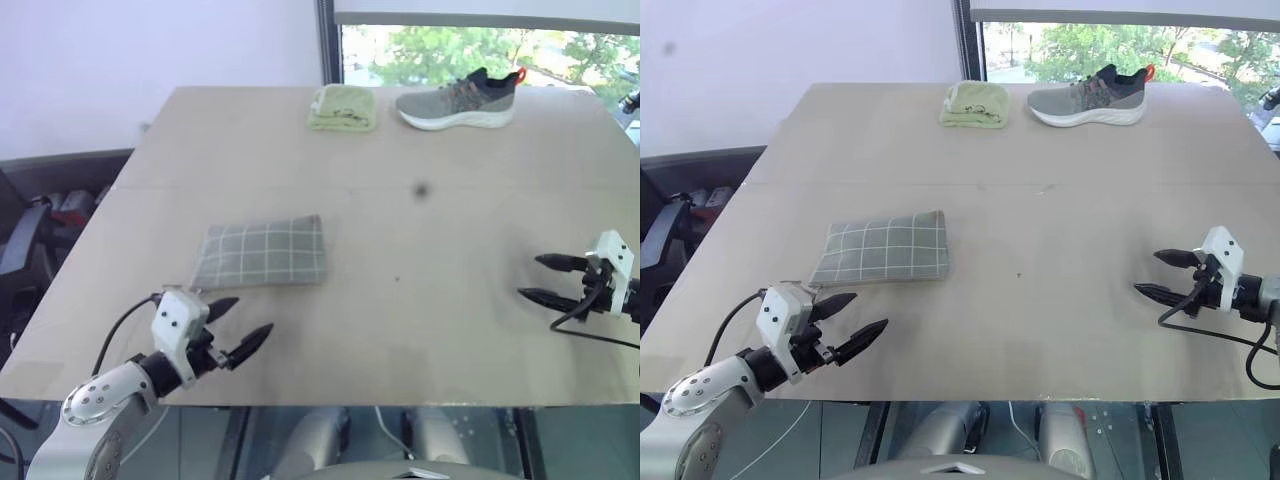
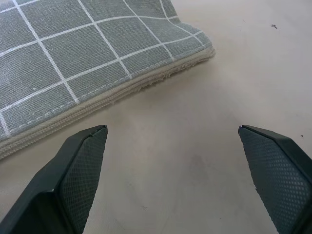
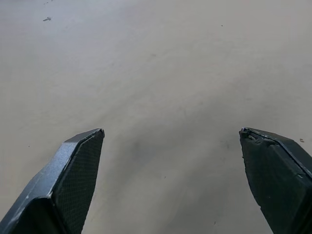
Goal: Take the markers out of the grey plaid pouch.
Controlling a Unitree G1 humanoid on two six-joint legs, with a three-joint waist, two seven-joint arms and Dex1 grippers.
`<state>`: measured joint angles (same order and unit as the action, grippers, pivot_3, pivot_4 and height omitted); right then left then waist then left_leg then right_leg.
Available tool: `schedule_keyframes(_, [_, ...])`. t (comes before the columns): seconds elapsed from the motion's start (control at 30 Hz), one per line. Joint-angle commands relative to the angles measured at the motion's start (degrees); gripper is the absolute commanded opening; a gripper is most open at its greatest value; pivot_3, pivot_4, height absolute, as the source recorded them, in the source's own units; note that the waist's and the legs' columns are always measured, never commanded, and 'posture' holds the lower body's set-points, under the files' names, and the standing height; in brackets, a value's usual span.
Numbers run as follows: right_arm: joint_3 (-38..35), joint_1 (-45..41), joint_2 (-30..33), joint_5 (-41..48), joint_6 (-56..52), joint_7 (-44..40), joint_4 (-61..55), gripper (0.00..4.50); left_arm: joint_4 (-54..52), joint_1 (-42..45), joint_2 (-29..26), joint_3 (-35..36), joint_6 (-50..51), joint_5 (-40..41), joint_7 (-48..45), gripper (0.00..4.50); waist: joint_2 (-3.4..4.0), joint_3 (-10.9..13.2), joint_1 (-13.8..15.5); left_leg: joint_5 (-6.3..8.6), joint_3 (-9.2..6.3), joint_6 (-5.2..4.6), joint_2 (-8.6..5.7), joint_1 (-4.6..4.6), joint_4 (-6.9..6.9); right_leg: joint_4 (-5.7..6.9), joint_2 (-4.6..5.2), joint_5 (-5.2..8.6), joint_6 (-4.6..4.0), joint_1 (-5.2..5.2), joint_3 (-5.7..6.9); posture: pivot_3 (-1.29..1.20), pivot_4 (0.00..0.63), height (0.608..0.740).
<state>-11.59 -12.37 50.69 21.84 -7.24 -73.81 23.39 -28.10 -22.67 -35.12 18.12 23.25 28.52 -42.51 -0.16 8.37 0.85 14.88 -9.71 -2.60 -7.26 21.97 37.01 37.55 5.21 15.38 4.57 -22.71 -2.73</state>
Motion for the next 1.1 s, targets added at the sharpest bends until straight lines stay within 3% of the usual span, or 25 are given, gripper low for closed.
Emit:
schedule_keyframes(0.03, [-1.47, -0.99, 1.13, 0.54, 0.54, -0.81, -0.26, 4.5, -1.36, -0.37, -0.73, 0.9, -1.62, -0.29, -0.85, 4.45, 0.0, 0.0, 0.0, 0.0, 0.0, 0.0, 0.0, 0.0, 0.0, 0.0, 0.0, 0.0, 0.0, 0.0, 0.0, 0.0, 0.15, 0.74])
schedule_keyframes(0.8, [-2.19, -0.2, 0.16, 3.43, -0.9, -2.69, -2.27, 4.5, -0.48, -0.22, -1.8, 2.54, -1.87, 0.44, -3.17, 4.45, 0.01, 0.01, -0.02, 0.0, 0.0, 0.0, 0.0, -0.01, -0.04, -0.02, 0.0, 0.0, 0.0, 0.0, 0.0, 0.0, 0.15, 0.74])
schedule_keyframes(0.97, [-2.12, 1.6, -0.02, 6.08, -3.14, -3.91, -8.5, 4.5, 4.57, 3.18, -3.37, 8.46, -3.66, 0.79, -3.09, 4.45, 0.03, 0.02, -0.01, 0.0, -0.02, 0.0, 0.0, -0.01, -0.05, -0.02, 0.0, 0.0, 0.0, -0.01, 0.02, 0.0, 0.15, 0.74])
schedule_keyframes(1.1, [-2.31, 3.88, -0.42, 9.4, -7.72, -3.3, -16.2, 4.5, 13.33, 5.21, -8.58, 14.54, -7.2, -1.25, -6.29, 4.45, 0.04, 0.02, -0.05, 0.0, -0.06, 0.0, 0.07, 0.0, -0.08, -0.01, -0.06, 0.0, -0.01, -0.03, 0.05, 0.0, 0.15, 0.74])
